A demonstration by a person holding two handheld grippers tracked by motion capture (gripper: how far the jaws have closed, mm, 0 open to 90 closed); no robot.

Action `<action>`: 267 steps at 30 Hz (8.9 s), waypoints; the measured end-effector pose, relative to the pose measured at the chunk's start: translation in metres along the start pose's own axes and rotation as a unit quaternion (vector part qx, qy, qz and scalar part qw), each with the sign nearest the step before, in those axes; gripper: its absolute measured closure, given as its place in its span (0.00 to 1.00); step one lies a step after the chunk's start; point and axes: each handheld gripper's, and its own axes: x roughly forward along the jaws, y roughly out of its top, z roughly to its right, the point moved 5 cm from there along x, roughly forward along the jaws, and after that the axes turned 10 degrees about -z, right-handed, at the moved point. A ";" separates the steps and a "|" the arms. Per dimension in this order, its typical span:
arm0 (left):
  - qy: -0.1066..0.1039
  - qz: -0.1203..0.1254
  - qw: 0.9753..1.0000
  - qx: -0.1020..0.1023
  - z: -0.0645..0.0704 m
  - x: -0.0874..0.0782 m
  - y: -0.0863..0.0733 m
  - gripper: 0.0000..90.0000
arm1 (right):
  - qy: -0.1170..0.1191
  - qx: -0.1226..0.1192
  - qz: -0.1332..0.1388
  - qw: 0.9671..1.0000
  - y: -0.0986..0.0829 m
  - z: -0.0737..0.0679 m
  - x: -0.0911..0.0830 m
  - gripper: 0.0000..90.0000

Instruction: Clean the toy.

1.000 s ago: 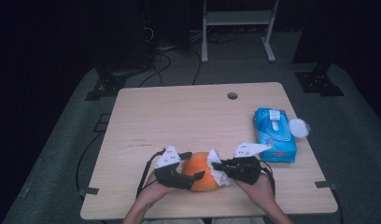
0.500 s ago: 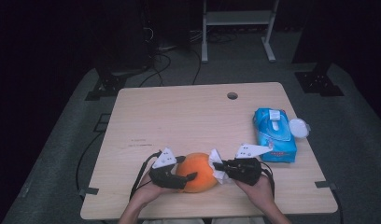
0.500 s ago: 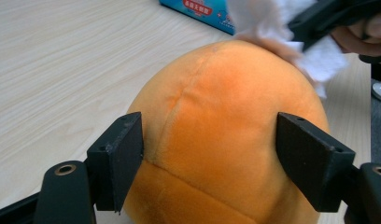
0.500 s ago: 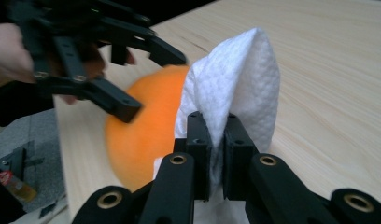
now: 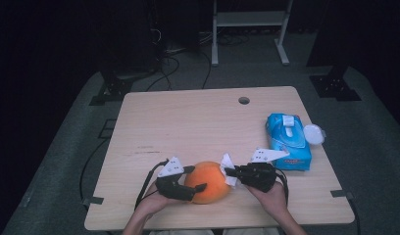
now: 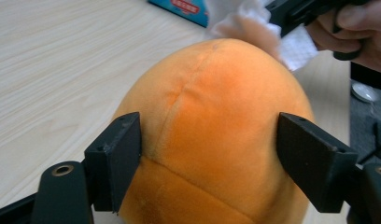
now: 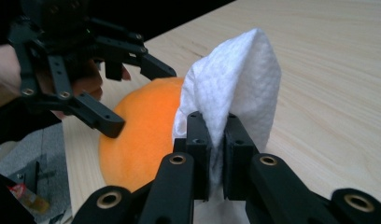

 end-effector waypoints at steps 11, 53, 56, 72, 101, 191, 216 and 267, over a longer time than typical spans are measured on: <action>0.056 0.001 0.998 0.020 0.003 0.010 0.012 0.32 | 0.002 0.021 -0.019 1.000 -0.007 0.009 0.007 0.92; 0.056 0.028 0.998 0.009 0.008 0.002 0.017 0.14 | 0.002 0.022 -0.016 1.000 -0.007 0.010 0.006 0.92; 0.042 0.012 0.999 0.014 0.010 0.011 0.011 0.24 | 0.000 0.009 -0.012 1.000 0.000 0.003 0.003 0.92; 0.044 0.017 0.998 0.043 0.017 0.013 0.015 0.29 | -0.015 -0.013 -0.017 1.000 0.005 -0.004 0.001 0.92; 0.017 0.034 0.999 0.021 0.014 0.007 0.015 0.15 | -0.029 -0.036 -0.026 0.999 0.007 -0.005 -0.004 0.92; -0.012 0.019 0.999 0.041 0.039 0.022 0.021 0.29 | -0.066 -0.086 -0.030 0.994 0.023 -0.016 -0.022 0.92; 0.005 0.012 0.999 0.051 0.050 0.027 0.027 0.30 | -0.020 -0.121 -0.043 0.992 0.022 -0.051 -0.002 0.92; 0.033 -0.001 0.998 0.061 0.021 0.014 0.011 0.27 | -0.043 -0.072 -0.043 0.996 0.001 -0.018 -0.006 0.92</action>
